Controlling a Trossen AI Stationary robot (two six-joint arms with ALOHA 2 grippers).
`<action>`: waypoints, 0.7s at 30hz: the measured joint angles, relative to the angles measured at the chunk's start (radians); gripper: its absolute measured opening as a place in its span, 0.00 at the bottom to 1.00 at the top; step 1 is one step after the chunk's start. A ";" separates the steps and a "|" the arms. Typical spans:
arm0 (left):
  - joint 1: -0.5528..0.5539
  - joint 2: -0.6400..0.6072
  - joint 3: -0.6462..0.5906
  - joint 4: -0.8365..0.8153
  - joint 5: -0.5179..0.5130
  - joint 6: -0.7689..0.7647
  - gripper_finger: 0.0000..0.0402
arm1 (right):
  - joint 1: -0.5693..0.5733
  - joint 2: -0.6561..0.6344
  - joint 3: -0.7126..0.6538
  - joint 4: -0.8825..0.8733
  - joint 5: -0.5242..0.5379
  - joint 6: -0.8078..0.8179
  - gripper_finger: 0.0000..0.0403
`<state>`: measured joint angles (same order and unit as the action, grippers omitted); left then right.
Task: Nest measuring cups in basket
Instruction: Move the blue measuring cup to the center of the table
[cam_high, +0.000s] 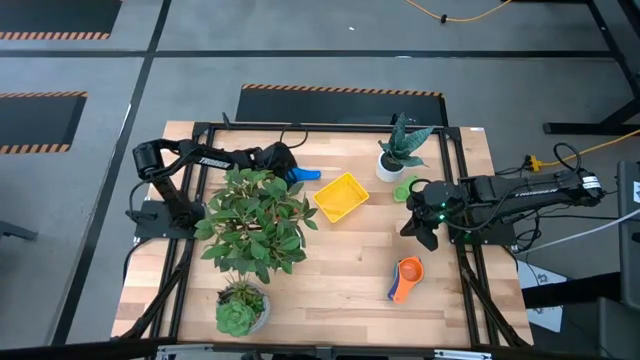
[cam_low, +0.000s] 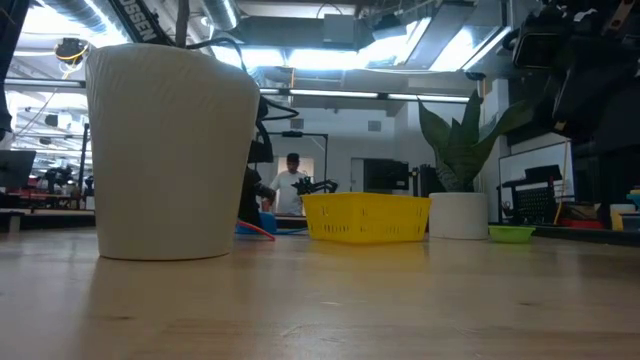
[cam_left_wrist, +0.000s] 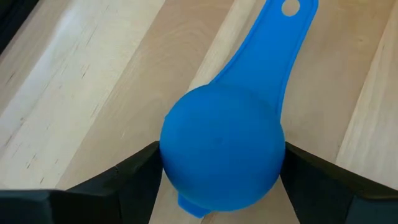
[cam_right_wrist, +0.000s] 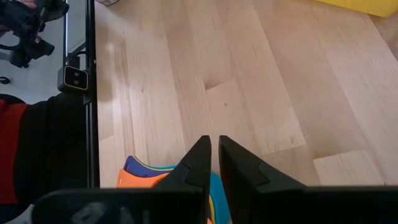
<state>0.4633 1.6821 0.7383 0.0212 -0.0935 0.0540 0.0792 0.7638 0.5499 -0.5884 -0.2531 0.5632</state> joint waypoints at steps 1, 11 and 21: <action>0.000 0.000 0.000 0.000 0.000 0.000 0.72 | 0.000 0.000 0.000 0.000 0.000 0.000 0.09; 0.001 -0.005 0.000 0.002 0.004 -0.088 0.72 | 0.000 0.000 0.000 0.000 0.000 0.000 0.09; 0.007 -0.015 0.030 0.018 0.048 -0.158 0.71 | 0.000 0.000 0.000 0.005 0.000 0.000 0.09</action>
<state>0.4701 1.6672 0.7686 0.0388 -0.0456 -0.1041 0.0788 0.7639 0.5499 -0.5834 -0.2531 0.5630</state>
